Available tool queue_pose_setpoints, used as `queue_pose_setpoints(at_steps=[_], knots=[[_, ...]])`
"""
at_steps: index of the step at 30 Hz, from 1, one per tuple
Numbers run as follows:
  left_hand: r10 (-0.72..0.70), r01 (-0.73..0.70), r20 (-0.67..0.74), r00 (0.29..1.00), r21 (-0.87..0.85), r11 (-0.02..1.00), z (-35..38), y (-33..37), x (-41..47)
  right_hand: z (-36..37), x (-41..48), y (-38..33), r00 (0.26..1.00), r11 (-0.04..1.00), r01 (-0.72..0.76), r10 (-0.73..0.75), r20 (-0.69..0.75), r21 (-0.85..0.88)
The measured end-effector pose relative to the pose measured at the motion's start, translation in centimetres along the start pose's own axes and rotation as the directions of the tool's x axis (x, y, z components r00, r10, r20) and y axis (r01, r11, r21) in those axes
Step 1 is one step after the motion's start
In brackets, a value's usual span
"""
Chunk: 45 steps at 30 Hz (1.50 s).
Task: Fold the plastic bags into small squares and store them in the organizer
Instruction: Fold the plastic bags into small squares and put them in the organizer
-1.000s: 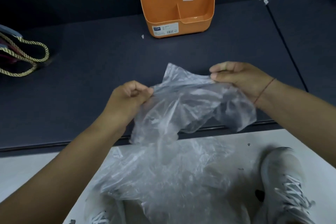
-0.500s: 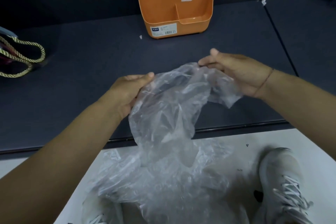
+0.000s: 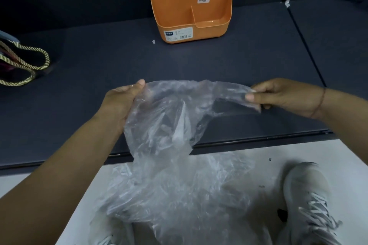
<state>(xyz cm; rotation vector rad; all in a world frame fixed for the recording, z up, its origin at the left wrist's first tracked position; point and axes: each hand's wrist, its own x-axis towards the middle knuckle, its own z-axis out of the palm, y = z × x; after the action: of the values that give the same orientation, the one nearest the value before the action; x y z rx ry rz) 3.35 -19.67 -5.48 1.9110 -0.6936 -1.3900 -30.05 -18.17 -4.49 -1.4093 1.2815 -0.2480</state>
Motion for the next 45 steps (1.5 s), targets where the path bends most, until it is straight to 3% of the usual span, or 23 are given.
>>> queue_pose_setpoints(at_steps=[6,9,15,18,20,21,22,24,26,28,32,39,45], knots=[[0.125,-0.126,0.010,0.992,0.042,0.991,-1.1,0.3,1.6,-2.8,0.1,0.5,0.994,0.980,-0.058,0.073,-0.075,0.192],[0.200,-0.199,-0.004,0.980,0.057,0.978,-1.0,0.3,2.7,-3.0,1.4,0.5,0.976,0.965,-0.050,0.102,-0.193,0.258],[0.159,-0.157,0.018,0.987,-0.090,0.983,-0.3,1.0,3.5,-4.0,4.6,0.9,0.821,0.930,0.036,0.182,-0.542,0.367],[0.086,-0.077,0.081,0.993,-0.108,0.991,-0.2,0.5,1.8,-3.9,5.2,1.6,0.717,0.974,0.003,0.155,-0.680,0.225],[0.043,-0.032,0.118,0.992,-0.098,0.995,-0.4,-0.3,-0.2,-2.8,4.1,1.0,0.636,0.999,-0.032,0.020,-0.771,0.000],[0.009,0.004,0.135,0.991,-0.098,0.995,-0.4,-0.8,-1.5,-1.7,3.3,0.1,0.634,0.998,0.023,-0.055,-0.771,-0.053],[-0.042,0.059,0.153,0.987,-0.106,0.993,-0.3,-1.2,-2.9,-0.4,2.4,-0.9,0.671,0.993,0.109,-0.102,-0.735,-0.038],[-0.161,0.189,0.212,0.964,-0.120,0.975,0.2,-1.8,-5.6,2.5,0.7,-3.5,0.809,0.952,0.256,-0.117,-0.576,0.166],[-0.243,0.290,0.305,0.921,-0.117,0.950,0.9,-1.8,-7.8,4.7,-0.1,-5.3,0.919,0.929,0.251,-0.140,-0.370,0.271],[-0.271,0.338,0.390,0.880,-0.113,0.934,1.3,-1.4,-9.2,6.1,0.1,-5.7,0.957,0.942,0.215,-0.150,-0.249,0.259],[-0.256,0.319,0.453,0.854,-0.067,0.945,1.4,-1.3,-9.9,7.7,0.5,-4.6,0.977,0.930,0.185,-0.140,-0.158,0.318],[-0.235,0.270,0.249,0.939,-0.116,0.956,0.8,-3.2,-7.6,6.3,0.2,-2.0,0.976,0.891,0.186,-0.120,-0.181,0.414],[-0.115,0.123,0.110,0.987,-0.074,0.990,-1.1,-3.8,-4.8,2.5,-0.7,0.6,0.963,0.945,0.152,-0.076,-0.260,0.290]])
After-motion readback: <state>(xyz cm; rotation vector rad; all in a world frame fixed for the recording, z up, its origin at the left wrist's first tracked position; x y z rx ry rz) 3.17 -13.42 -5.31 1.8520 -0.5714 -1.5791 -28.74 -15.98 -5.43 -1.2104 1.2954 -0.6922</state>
